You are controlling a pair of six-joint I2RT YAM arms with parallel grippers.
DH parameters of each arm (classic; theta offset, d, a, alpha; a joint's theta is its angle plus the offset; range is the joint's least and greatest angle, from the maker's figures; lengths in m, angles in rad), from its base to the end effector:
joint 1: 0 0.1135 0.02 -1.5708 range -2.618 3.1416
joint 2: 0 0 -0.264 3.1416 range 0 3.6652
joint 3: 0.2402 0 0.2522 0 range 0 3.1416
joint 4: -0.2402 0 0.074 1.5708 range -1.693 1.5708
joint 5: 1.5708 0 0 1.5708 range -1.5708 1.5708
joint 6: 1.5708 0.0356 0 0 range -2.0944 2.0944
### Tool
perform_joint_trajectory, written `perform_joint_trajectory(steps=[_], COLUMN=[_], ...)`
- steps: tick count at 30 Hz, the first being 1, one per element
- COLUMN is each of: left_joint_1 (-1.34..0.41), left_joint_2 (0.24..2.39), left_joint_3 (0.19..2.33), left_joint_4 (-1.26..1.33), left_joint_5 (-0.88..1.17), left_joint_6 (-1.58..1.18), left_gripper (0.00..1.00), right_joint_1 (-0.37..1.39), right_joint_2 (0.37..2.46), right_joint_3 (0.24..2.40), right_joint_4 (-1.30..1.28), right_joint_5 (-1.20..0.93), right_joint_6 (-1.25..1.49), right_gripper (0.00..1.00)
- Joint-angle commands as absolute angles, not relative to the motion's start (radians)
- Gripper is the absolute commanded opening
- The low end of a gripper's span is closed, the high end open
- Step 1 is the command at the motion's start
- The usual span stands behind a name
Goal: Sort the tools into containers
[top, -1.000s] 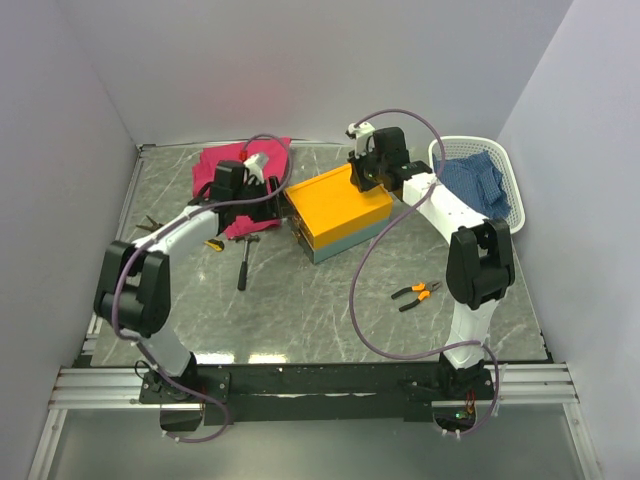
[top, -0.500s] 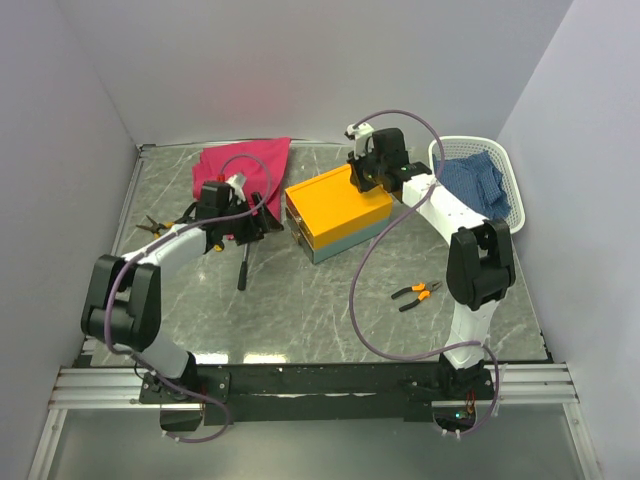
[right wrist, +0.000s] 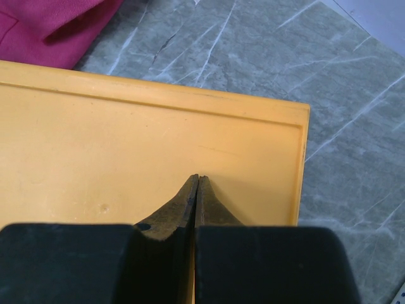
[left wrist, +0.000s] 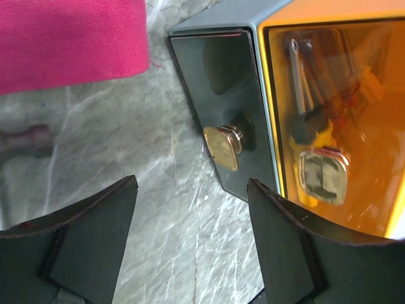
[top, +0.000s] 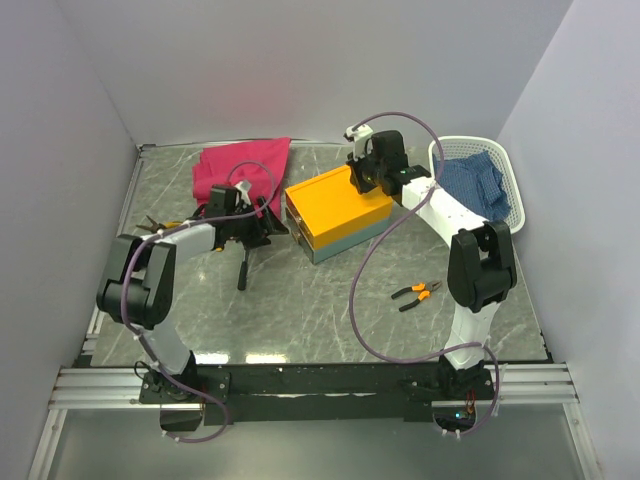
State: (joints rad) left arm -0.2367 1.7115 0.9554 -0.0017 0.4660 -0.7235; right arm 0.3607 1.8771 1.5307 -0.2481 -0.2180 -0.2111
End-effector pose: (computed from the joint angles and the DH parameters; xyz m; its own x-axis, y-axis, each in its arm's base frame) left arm 0.3396 -0.0984 0.1778 -0.8495 -0.4035 -0.3399 -0.0475 0.7002 -0.7123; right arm 0.4094 0.1627 0.2776 -0.4051 -0.3714 -0.8354 -0.6106 0.7900 -0.0551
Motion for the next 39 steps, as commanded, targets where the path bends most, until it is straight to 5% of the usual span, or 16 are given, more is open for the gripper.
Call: perform_joint_trajectory(steps=[1,21,39], left_joint_1=[-0.259,-0.313,-0.287], left_joint_2=[1.749,1.862,1.655], left_joint_3=[1.019,1.078,0.942], left_joint_4=[0.044,-0.07,-0.259], left_joint_5=[0.477,0.345,0.144], left_joint_6=[-0.746,-0.772,-0.661], left_gripper=[0.77,0.77,0.82], right_joint_1=[0.374,0.373,0.373], right_joint_2=[1.913,1.914,1.913], right_joint_3=[1.483,1.488,1.491], right_joint_4=[-0.448,-0.443,-0.436], right_joint_5=[-0.209,-0.21,-0.216], right_joint_6=[-0.216,-0.212,-0.207], right_gripper=[0.0,0.0,0.0])
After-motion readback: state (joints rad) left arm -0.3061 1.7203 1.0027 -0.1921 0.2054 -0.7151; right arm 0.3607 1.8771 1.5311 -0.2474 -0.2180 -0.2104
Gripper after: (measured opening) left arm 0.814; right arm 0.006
